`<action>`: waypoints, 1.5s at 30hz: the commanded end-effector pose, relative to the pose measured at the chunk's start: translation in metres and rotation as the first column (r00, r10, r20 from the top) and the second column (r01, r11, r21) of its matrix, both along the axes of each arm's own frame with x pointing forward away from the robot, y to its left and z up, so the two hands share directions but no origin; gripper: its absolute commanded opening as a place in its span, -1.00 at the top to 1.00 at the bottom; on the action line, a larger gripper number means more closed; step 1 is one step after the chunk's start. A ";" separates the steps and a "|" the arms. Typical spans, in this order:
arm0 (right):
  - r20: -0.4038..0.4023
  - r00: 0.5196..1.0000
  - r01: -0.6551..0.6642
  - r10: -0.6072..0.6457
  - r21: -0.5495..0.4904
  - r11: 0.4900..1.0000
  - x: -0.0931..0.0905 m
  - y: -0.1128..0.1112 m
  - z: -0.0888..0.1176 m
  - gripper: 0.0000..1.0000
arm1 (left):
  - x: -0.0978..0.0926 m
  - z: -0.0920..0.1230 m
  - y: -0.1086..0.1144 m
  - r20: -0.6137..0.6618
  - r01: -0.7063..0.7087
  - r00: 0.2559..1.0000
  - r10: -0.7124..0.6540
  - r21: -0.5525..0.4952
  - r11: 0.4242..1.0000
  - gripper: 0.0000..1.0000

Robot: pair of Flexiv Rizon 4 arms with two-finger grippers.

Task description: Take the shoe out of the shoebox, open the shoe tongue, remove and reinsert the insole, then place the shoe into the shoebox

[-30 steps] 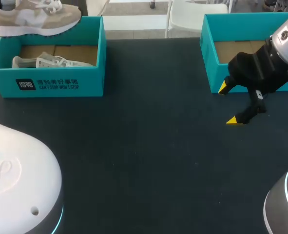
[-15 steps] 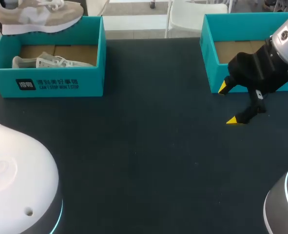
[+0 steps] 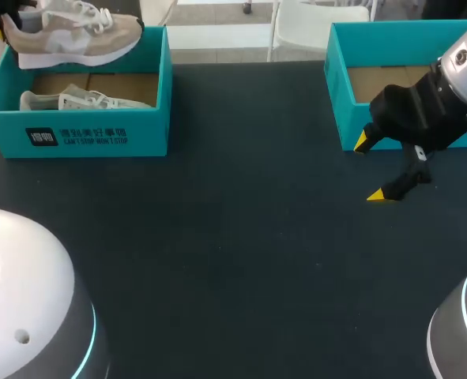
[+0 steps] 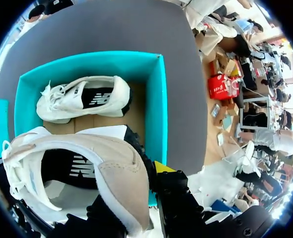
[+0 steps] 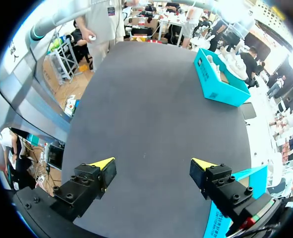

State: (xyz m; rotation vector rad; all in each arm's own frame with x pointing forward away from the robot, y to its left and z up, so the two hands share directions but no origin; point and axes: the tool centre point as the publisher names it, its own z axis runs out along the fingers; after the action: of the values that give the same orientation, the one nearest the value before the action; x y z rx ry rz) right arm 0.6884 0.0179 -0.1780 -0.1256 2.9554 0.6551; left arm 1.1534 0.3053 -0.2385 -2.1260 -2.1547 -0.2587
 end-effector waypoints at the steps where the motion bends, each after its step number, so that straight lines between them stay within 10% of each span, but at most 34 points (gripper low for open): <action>1: -0.004 1.000 0.000 0.000 -0.003 1.000 0.002 0.002 -0.001 -1.00 | 0.009 -0.017 0.000 0.017 -0.002 1.000 0.002 -0.005 1.000 1.00; 45: -0.004 1.000 0.000 0.000 -0.003 1.000 0.002 0.002 -0.001 -1.00 | 0.044 -0.139 -0.002 -0.021 -0.054 0.998 0.054 0.006 0.999 0.87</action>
State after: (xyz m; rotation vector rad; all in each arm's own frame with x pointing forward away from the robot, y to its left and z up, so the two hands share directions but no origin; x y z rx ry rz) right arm 0.6885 0.0179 -0.1780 -0.1255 2.9554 0.6551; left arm 1.1870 0.3024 -0.3741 -2.0600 -2.2008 -0.2581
